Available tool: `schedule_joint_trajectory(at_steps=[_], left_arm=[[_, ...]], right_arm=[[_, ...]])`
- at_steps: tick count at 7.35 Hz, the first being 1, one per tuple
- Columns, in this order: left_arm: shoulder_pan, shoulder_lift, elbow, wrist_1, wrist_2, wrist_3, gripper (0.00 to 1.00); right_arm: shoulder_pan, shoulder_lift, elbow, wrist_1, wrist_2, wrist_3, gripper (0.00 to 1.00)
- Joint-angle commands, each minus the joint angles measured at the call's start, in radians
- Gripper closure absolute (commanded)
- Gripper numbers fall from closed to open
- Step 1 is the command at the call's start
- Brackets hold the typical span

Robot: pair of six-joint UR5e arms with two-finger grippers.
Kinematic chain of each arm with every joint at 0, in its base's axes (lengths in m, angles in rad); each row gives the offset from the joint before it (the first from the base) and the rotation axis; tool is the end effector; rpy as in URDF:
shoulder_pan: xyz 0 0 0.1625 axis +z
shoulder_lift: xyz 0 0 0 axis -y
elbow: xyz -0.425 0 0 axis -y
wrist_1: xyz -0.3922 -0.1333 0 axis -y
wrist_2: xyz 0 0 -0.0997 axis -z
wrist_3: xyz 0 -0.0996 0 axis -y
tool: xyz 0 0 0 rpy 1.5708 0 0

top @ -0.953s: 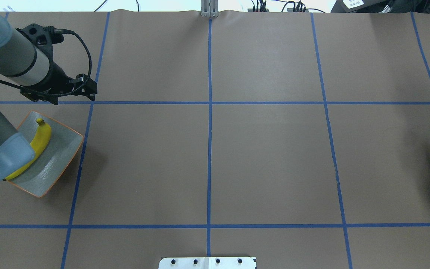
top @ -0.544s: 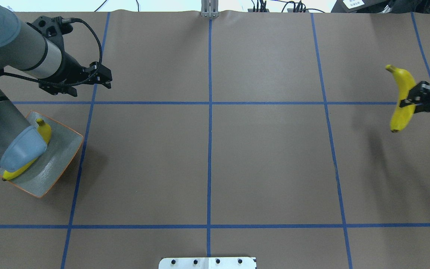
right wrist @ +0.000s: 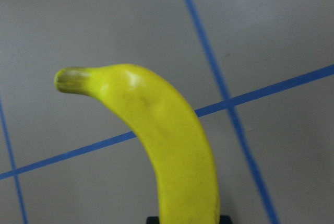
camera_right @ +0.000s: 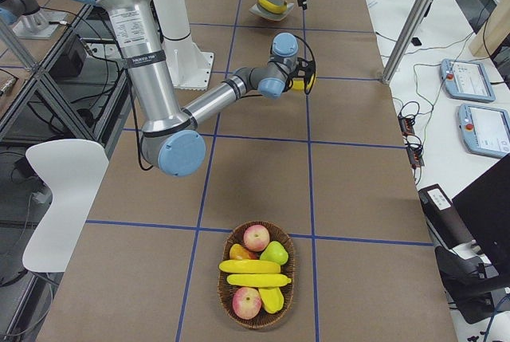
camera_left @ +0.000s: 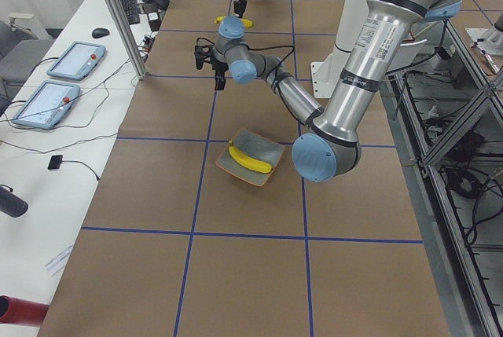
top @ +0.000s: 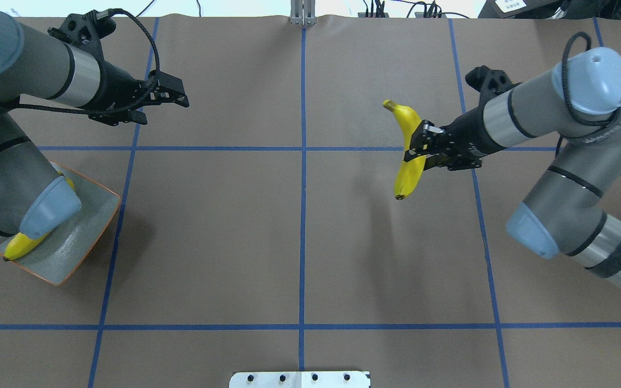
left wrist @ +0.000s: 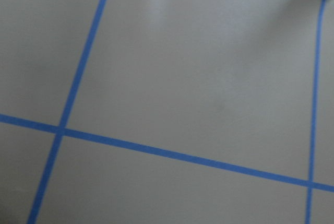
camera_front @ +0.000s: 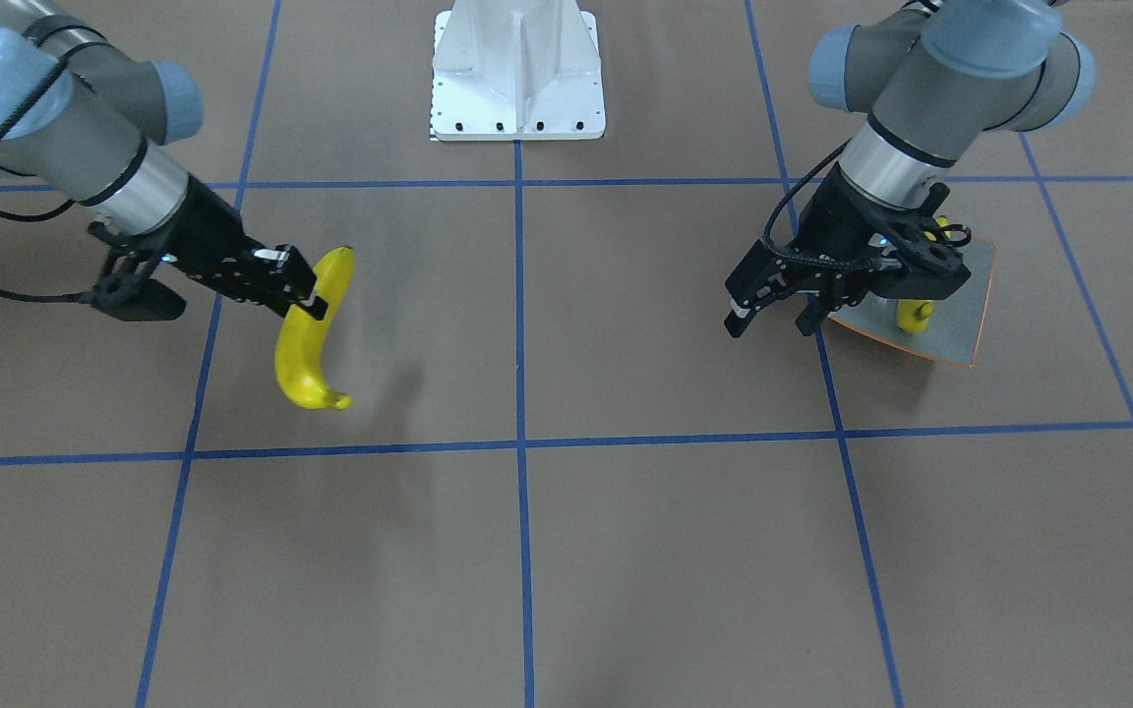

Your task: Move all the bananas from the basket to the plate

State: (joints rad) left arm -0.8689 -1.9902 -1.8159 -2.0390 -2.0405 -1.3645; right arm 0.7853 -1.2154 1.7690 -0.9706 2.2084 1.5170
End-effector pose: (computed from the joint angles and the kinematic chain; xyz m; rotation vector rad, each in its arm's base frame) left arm 0.3230 -0.5186 0.2562 0.2101 1.1700 -0.3174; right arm -0.3685 -0.4731 0.2960 -0.0620 -1.2422 0.2677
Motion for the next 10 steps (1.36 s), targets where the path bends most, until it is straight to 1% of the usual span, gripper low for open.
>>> schedule_joint_trajectory(at_steps=[1,2,3,4,5,6,10], left_arm=[[0.002,-0.004,0.018,-0.122,-0.055,-0.01,0.01],[0.005,-0.012,0.042,-0.204,-0.066,-0.015,0.01],[0.007,-0.015,0.052,-0.263,-0.105,-0.03,0.0],[0.027,-0.041,0.061,-0.283,-0.109,-0.033,0.0],[0.046,-0.05,0.061,-0.3,-0.109,-0.077,0.0],[0.065,-0.053,0.069,-0.359,-0.109,-0.132,0.0],[0.082,-0.124,0.124,-0.371,-0.105,-0.179,0.01]], right_arm=[[-0.085,0.091,-0.011,0.007,-0.003,0.04,1.0],[-0.11,0.126,-0.011,0.006,-0.004,0.055,1.0],[-0.129,0.16,-0.011,0.007,-0.007,0.087,1.0],[-0.15,0.18,-0.016,0.009,-0.039,0.115,1.0],[-0.168,0.216,-0.029,0.009,-0.076,0.129,1.0],[-0.175,0.258,-0.057,0.009,-0.088,0.162,1.0],[-0.205,0.312,-0.059,0.01,-0.118,0.218,1.0]])
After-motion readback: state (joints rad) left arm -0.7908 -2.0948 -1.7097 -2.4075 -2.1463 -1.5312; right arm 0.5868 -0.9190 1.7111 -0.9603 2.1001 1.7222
